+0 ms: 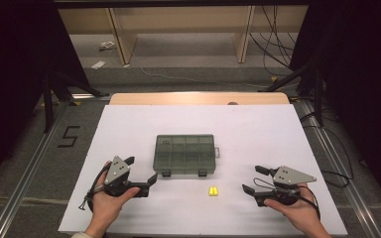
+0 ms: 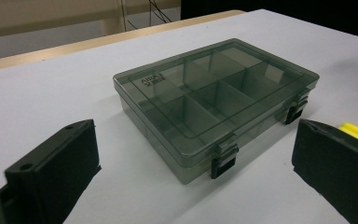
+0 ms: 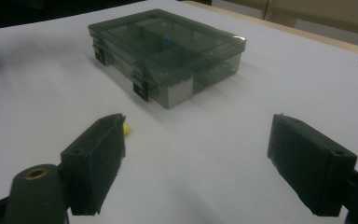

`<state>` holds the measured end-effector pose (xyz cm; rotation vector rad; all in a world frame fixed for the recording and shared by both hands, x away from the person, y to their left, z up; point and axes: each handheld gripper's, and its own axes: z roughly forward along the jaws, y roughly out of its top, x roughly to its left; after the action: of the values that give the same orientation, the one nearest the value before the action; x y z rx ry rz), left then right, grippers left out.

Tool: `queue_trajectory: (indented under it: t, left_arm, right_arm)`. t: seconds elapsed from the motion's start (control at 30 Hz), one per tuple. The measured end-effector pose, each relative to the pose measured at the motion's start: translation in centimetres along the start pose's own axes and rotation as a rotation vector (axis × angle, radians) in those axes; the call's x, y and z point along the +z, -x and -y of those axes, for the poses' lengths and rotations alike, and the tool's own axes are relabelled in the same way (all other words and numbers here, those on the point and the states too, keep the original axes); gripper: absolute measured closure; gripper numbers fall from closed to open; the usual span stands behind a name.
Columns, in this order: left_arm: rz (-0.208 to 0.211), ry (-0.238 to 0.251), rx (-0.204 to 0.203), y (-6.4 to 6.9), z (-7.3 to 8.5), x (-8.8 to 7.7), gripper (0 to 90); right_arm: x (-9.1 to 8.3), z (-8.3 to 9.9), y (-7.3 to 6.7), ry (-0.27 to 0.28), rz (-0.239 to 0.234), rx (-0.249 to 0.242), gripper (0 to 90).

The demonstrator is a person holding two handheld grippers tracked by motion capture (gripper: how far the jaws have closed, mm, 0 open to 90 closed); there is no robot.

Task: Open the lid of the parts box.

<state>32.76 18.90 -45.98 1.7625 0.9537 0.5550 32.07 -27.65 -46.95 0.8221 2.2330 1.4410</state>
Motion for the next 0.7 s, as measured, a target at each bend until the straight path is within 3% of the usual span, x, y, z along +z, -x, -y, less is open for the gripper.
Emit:
queue_trajectory:
  t: [0.23, 0.27, 0.33, 0.37, 0.4, 0.43, 0.47, 0.5, 0.53, 0.57, 0.6, 0.63, 0.67, 0.7]
  left_arm:
    - [-0.004, 0.000, -0.018, -0.3, -0.1, 0.1, 1.0]
    - [-0.007, -0.005, -0.018, -0.2, -0.1, 0.1, 2.0]
    - [-0.031, -0.015, -0.014, -0.2, -0.1, 0.1, 4.9]
    - [-0.059, -0.024, -0.006, -0.3, -0.2, 0.1, 25.4]
    - [-0.076, -0.022, -0.003, -0.6, -0.2, -0.2, 37.6]
    - [-0.076, -0.022, -0.003, -0.6, -0.2, -0.2, 48.2]
    - [-0.087, -0.017, -0.010, -0.8, -0.3, -0.3, 55.1]
    - [-0.111, -0.030, -0.017, -0.9, -0.5, -0.3, 55.1]
    - [-0.111, -0.040, -0.024, -1.2, -0.5, -0.3, 69.6]
    - [-0.114, -0.052, -0.035, -1.3, -0.5, -0.2, 69.6]
    - [-0.121, -0.082, -0.035, -1.5, -0.5, 0.0, 74.1]
    - [-0.128, -0.122, -0.026, -1.5, -0.3, 0.3, 85.5]
    - [-0.128, -0.122, -0.026, -1.5, -0.3, 0.3, 89.6]
    - [-0.130, -0.161, -0.012, -1.6, -0.2, 0.7, 89.8]
  right_arm:
    - [0.2, -0.1, 0.4, 0.014, 0.004, 0.000, 22.5]
    - [0.3, -0.1, 0.5, 0.016, 0.002, -0.006, 28.5]
    - [0.3, -0.2, 0.6, 0.017, 0.004, -0.007, 30.5]
    - [0.3, -0.5, 0.7, 0.025, 0.008, -0.016, 41.8]
    - [0.3, -0.7, 0.7, 0.029, 0.008, -0.018, 47.3]
    - [0.3, -0.7, 0.7, 0.029, 0.008, -0.018, 47.3]
    - [0.4, -1.1, 0.8, 0.030, -0.003, -0.022, 58.0]
    - [0.4, -1.1, 0.8, 0.030, -0.003, -0.022, 58.0]
    - [0.7, -1.4, 0.9, 0.008, -0.014, -0.045, 68.2]
    - [0.7, -1.4, 0.9, 0.008, -0.014, -0.045, 68.2]
    - [1.0, -1.6, 0.9, 0.002, -0.014, -0.059, 72.7]
    - [1.5, -2.0, 0.8, -0.016, -0.004, -0.077, 82.6]
    - [1.5, -2.0, 0.8, -0.016, -0.004, -0.077, 82.6]
    - [2.2, -2.4, 0.8, -0.029, -0.007, -0.082, 90.0]
